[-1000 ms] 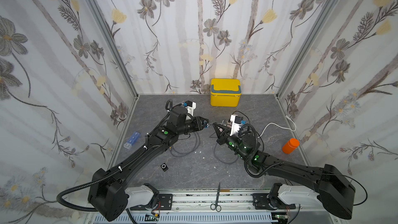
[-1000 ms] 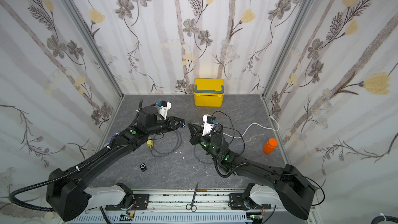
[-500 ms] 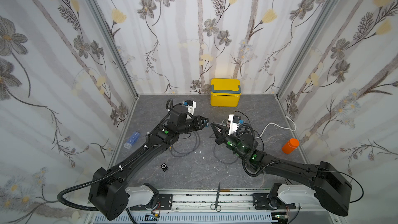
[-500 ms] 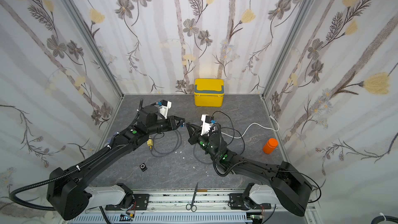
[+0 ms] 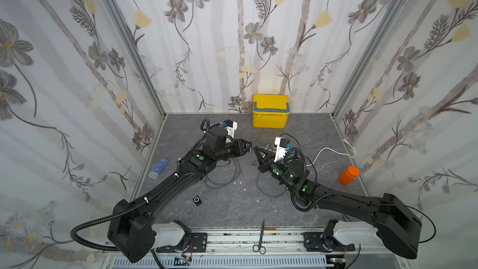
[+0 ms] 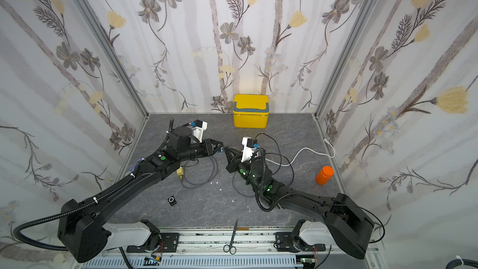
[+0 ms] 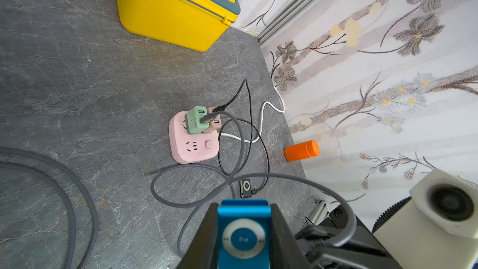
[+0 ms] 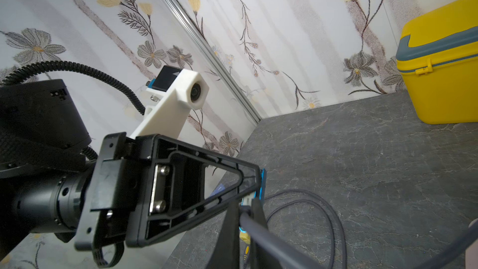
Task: Charge mp3
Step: Insert the charging cable into the MP3 player.
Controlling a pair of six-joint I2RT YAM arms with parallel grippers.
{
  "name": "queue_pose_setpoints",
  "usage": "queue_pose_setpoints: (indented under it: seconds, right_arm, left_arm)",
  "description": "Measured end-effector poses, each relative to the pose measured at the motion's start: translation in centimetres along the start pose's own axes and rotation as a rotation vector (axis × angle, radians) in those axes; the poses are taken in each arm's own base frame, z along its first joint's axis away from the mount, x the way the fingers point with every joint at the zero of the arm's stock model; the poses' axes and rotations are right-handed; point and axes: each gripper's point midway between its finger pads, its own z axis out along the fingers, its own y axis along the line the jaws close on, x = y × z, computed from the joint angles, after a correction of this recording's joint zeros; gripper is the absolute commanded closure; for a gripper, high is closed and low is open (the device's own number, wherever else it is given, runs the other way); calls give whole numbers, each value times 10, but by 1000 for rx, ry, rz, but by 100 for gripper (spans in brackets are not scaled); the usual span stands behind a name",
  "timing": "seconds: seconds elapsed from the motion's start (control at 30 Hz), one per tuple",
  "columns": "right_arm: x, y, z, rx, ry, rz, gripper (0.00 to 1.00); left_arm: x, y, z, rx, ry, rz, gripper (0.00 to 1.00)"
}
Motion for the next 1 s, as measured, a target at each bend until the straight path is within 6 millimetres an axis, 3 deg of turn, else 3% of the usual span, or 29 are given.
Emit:
queue_pose_setpoints:
  seconds: [1.0]
  right_arm:
    - [5,-7,8,52,-67,105,100]
  left_arm:
    - [-5,6,3,-84,-73,-15,94]
